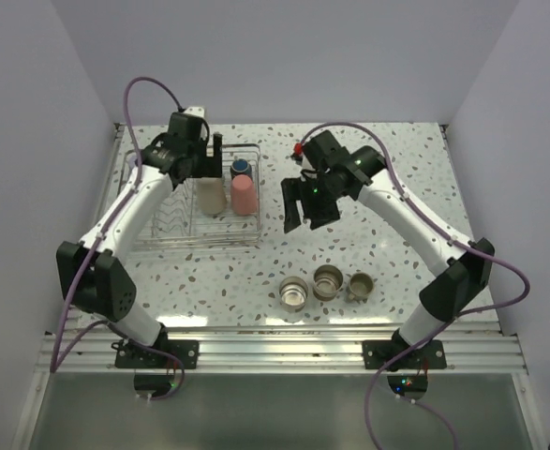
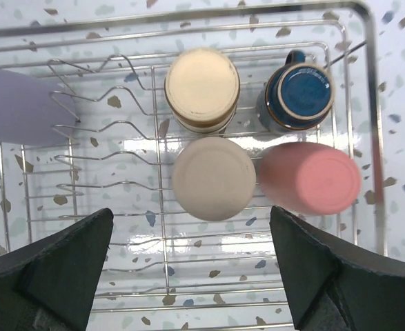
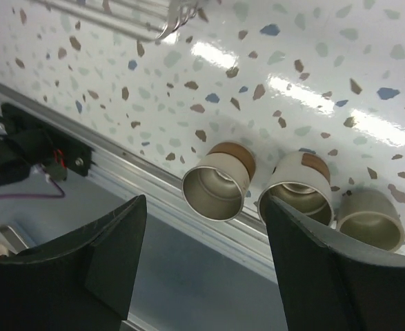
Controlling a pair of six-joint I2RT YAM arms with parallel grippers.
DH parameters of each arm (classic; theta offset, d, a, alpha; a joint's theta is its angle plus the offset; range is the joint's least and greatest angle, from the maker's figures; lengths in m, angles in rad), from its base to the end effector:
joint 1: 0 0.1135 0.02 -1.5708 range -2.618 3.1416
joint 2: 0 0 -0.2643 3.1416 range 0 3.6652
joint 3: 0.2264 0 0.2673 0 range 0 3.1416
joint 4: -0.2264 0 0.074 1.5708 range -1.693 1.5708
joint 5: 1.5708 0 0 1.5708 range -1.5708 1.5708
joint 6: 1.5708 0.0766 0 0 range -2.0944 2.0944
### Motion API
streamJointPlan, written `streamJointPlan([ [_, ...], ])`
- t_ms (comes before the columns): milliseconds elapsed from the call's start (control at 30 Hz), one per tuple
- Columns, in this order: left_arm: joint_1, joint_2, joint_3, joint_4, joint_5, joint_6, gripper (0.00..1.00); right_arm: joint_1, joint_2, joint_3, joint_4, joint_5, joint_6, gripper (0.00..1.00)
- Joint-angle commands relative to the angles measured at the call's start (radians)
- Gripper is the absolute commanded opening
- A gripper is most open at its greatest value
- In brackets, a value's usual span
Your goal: Load the cups into the dish rack
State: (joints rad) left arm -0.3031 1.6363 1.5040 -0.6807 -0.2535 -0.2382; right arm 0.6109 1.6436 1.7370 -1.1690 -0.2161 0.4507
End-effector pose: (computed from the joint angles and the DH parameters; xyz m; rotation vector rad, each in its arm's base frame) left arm 0.3925 -0.1026 0.2947 -0.0429 2.3505 0.0384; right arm 0.2885 0.2221 0.3302 -0.2960 2.7431 0.6109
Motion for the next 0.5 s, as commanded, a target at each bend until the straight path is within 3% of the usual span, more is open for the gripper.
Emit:
streamJointPlan([
  [0, 0.005, -0.133, 0.055, -0.059, -0.017, -0.059, 0.99, 0.091, 0.01, -0.029, -0.048, 0.031, -0.058, 0.72],
  [200, 0.047, -0.294, -0.033, -0.085, 0.065, -0.13, 0.99, 0.235, -0.013, -0.224, 0.08, 0.007, 0.006, 0.71],
  [467, 0.058, -0.455, -0.125, -0.171, 0.079, -0.159, 0.98, 0.388, 0.053, -0.326, 0.158, 0.086, 0.051, 0.7],
])
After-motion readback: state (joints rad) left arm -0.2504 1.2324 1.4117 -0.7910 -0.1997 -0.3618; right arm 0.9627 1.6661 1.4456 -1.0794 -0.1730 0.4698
